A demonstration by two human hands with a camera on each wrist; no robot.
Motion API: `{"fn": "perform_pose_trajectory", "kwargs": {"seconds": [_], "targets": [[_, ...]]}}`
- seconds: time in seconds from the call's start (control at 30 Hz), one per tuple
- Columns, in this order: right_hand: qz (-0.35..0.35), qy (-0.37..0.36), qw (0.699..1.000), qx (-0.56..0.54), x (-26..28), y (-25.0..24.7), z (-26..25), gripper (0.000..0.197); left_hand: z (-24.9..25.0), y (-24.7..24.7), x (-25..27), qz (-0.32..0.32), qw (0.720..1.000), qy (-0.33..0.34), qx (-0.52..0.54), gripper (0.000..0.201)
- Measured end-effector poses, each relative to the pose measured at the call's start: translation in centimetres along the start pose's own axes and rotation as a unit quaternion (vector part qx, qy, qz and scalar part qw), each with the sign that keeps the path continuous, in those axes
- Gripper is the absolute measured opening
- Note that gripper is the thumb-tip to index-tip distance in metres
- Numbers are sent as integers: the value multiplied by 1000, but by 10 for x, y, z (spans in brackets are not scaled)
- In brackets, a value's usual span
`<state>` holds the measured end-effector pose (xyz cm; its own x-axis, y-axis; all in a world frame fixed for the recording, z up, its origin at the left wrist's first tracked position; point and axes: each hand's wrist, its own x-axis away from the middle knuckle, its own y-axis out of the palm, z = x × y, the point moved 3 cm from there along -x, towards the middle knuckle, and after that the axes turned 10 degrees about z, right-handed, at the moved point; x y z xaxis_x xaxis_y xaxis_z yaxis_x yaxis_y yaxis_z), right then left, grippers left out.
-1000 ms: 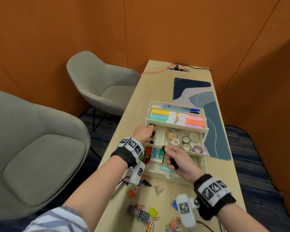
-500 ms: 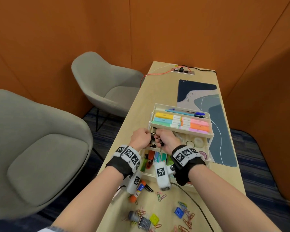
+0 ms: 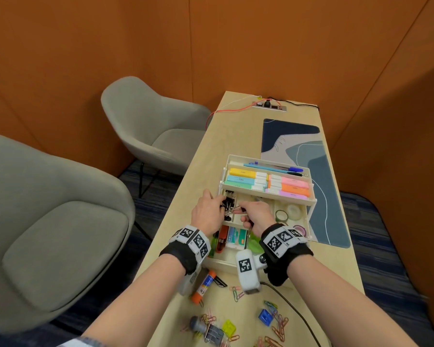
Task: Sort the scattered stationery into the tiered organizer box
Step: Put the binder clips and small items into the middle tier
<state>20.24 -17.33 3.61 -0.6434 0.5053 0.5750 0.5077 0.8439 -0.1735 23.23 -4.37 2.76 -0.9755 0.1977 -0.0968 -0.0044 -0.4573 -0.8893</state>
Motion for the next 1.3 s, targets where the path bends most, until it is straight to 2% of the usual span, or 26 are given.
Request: {"fn": "perform_pose_trajectory", "kwargs": {"seconds": [0.1, 0.2, 0.3, 0.4, 0.47, 0.57, 0.63, 0.73, 0.8, 0.9, 1.03, 1.17, 1.23, 1.3], "targets": [[-14, 13, 1000, 7, 1, 10, -3, 16, -5, -3, 2, 1, 1000, 4, 14, 41], [-12, -7, 999, 39, 0, 20, -4, 13, -10, -3, 6, -10, 1000, 5, 26, 41], [-3, -97, 984, 149, 0, 26, -3, 17, -13, -2, 10, -7, 999, 4, 33, 36], [-13, -175, 956, 235, 6, 28, -3, 27, -10, -5, 13, 38, 997, 0, 60, 29], [-4, -185, 961, 205, 8, 21, -7, 24, -5, -6, 13, 53, 996, 9, 73, 29], [-33, -100, 993, 55, 11, 7, -12, 15, 1, -1, 10, 16, 998, 34, 50, 42], [-14, -55, 998, -24, 10, 1, -14, 28, 2, 1, 7, -8, 999, 33, 19, 49], [17, -24, 997, -74, 8, -2, -15, 42, 2, 2, 5, -35, 999, 33, -10, 49], [-1, -9, 996, -90, 8, -3, -17, 45, 1, 1, 4, -35, 999, 36, -11, 45], [-40, -4, 990, -133, 7, 1, -16, 40, -1, -1, 3, -18, 998, 54, -12, 42], [-7, 18, 969, -248, 7, 6, -9, 33, -4, 0, 4, -45, 997, 62, -20, 45], [40, -5, 973, -227, 8, 9, -9, 32, -4, 4, 3, -86, 994, 56, -30, 50], [88, -5, 972, -217, 7, 9, -9, 27, -4, 4, 4, -73, 996, 53, -20, 51], [100, -2, 968, -228, 6, 10, -8, 26, -5, 3, 7, -43, 998, 44, 15, 51]]}}
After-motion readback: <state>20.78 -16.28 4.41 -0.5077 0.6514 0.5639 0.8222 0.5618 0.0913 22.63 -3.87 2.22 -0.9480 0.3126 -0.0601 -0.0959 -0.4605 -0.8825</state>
